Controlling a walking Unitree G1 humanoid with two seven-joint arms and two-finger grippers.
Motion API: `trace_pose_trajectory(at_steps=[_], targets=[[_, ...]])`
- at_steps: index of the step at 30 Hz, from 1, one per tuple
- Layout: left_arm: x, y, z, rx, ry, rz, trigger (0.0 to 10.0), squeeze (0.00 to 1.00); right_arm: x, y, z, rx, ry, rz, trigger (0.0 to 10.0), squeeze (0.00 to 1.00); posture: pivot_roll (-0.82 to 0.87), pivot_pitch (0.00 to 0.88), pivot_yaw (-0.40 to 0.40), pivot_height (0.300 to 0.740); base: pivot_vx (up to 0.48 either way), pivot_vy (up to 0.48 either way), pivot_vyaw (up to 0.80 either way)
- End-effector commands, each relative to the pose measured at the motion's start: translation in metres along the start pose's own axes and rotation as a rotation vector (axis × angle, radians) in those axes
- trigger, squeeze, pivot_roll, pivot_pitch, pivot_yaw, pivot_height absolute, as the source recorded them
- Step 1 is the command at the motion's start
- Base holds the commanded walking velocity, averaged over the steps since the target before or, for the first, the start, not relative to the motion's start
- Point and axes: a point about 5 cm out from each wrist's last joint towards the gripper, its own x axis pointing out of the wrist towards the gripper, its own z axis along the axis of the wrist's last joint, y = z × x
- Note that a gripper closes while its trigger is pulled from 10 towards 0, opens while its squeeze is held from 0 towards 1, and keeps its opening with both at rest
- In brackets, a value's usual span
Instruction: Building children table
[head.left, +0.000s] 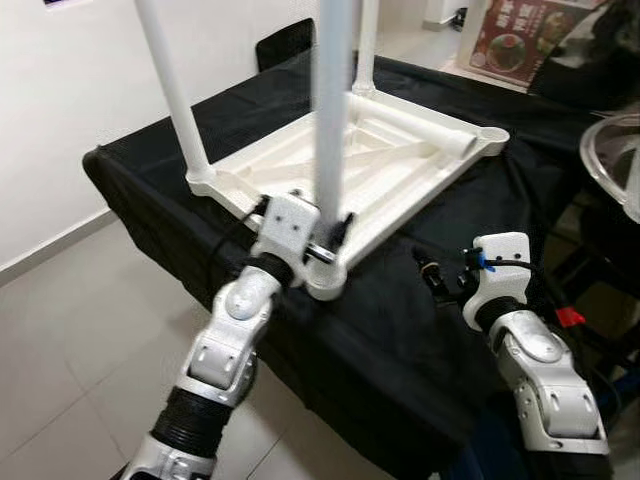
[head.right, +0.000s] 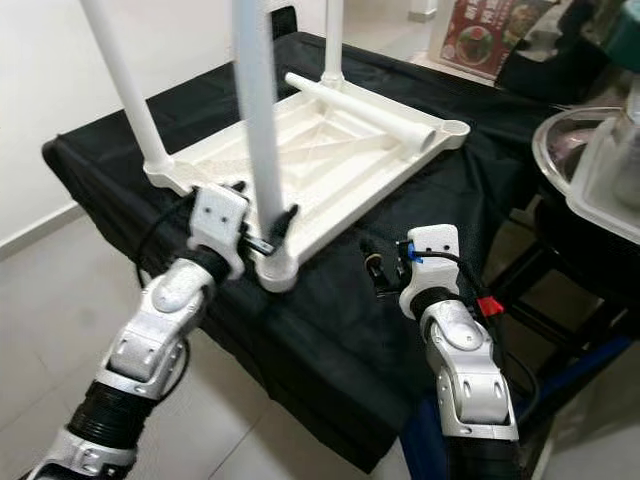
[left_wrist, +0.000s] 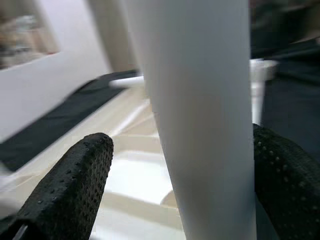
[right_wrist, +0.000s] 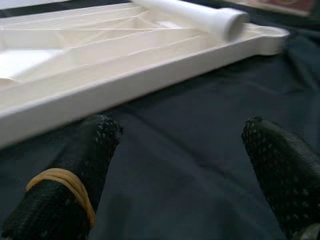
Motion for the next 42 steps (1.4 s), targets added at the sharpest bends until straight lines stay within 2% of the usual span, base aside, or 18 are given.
trace_pose_trajectory(at_steps=[1,2,4,5,7,12,14,18,19,21,24,26,27,29,33,36,40,42], targets=[[-0.004,0.023,0.000,0.054,0.009,0.090,10.0,0.00,0.000,-0.001,-0.005,0.002,0.029,-0.007,10.0,0.00,-0.06,0.134,-0.012,0.740,0.000,0.000,0.00],[-0.004,0.023,0.000,0.054,0.009,0.090,10.0,0.00,0.000,-0.001,-0.005,0.002,0.029,-0.007,10.0,0.00,-0.06,0.134,-0.012,0.740,0.000,0.000,0.00],[-0.010,0.058,0.003,0.130,0.014,0.169,10.0,0.00,0.000,-0.003,-0.005,-0.003,0.029,-0.010,10.0,0.00,-0.05,0.139,-0.012,0.740,0.000,0.000,0.00],[-0.010,0.058,0.003,0.130,0.014,0.169,10.0,0.00,0.000,-0.003,-0.005,-0.003,0.029,-0.010,10.0,0.00,-0.05,0.139,-0.012,0.740,0.000,0.000,0.00],[-0.018,0.092,0.008,0.195,0.018,0.249,10.0,0.00,0.001,-0.006,-0.004,-0.010,0.031,-0.014,10.0,0.00,-0.05,0.139,-0.012,0.740,0.000,0.000,0.00],[-0.024,0.114,0.012,0.233,0.021,0.304,10.0,0.00,0.002,-0.008,-0.004,-0.012,0.031,-0.017,10.0,0.00,-0.04,0.142,-0.013,0.740,0.000,0.000,0.00],[-0.031,0.138,0.015,0.277,0.034,0.396,10.0,0.00,0.003,-0.008,-0.004,-0.014,0.034,-0.016,10.0,0.00,-0.04,0.145,-0.014,0.740,0.000,0.000,0.00],[-0.031,0.148,0.019,0.287,0.024,0.437,10.0,0.00,0.003,-0.007,-0.004,-0.015,0.036,-0.012,10.0,0.00,-0.04,0.145,-0.014,0.740,0.000,0.000,0.00],[-0.025,0.137,0.025,0.249,-0.014,0.384,10.0,0.00,0.002,-0.006,-0.005,-0.015,0.038,-0.011,10.0,0.00,-0.04,0.144,-0.014,0.740,0.000,0.000,0.00],[-0.025,0.137,0.025,0.249,-0.014,0.384,10.0,0.00,0.002,-0.006,-0.005,-0.015,0.038,-0.011,10.0,0.00,-0.04,0.144,-0.014,0.740,0.000,0.000,0.00],[-0.018,0.101,0.035,0.121,-0.102,0.178,10.0,0.00,0.002,-0.009,-0.004,-0.018,0.038,-0.014,10.0,0.00,-0.06,0.146,-0.007,0.740,0.000,0.000,0.00],[-0.022,0.082,0.036,0.022,-0.121,0.055,10.0,0.00,0.002,-0.012,-0.003,-0.021,0.038,-0.022,10.0,0.00,-0.06,0.149,-0.001,0.740,0.000,0.000,0.00],[-0.022,0.082,0.036,0.022,-0.121,0.055,10.0,0.00,0.002,-0.012,-0.003,-0.021,0.038,-0.022,10.0,0.00,-0.06,0.149,-0.001,0.740,0.000,0.000,0.00],[-0.035,0.065,0.035,-0.094,-0.121,-0.067,10.0,0.00,0.002,-0.012,-0.004,-0.024,0.040,-0.023,10.0,0.00,-0.05,0.149,0.001,0.740,0.000,0.000,0.00],[-0.053,0.050,0.031,-0.148,-0.107,-0.176,10.0,0.00,0.003,-0.011,-0.005,-0.026,0.041,-0.013,10.0,0.00,-0.04,0.148,0.002,0.740,0.000,0.000,0.00],[-0.070,0.028,0.027,-0.210,-0.091,-0.329,10.0,0.00,0.006,-0.006,-0.005,-0.025,0.037,0.002,10.0,0.00,-0.03,0.146,-0.003,0.740,0.000,0.000,0.00],[-0.066,0.016,0.020,-0.206,-0.065,-0.352,10.0,0.00,0.008,0.000,-0.003,-0.028,0.029,0.019,10.0,0.00,-0.02,0.149,-0.007,0.740,0.000,0.000,0.00],[-0.056,0.013,0.014,-0.150,-0.049,-0.340,10.0,0.00,0.009,0.003,-0.002,-0.026,0.025,0.026,10.0,0.00,-0.03,0.155,-0.006,0.740,0.000,0.000,0.00]])
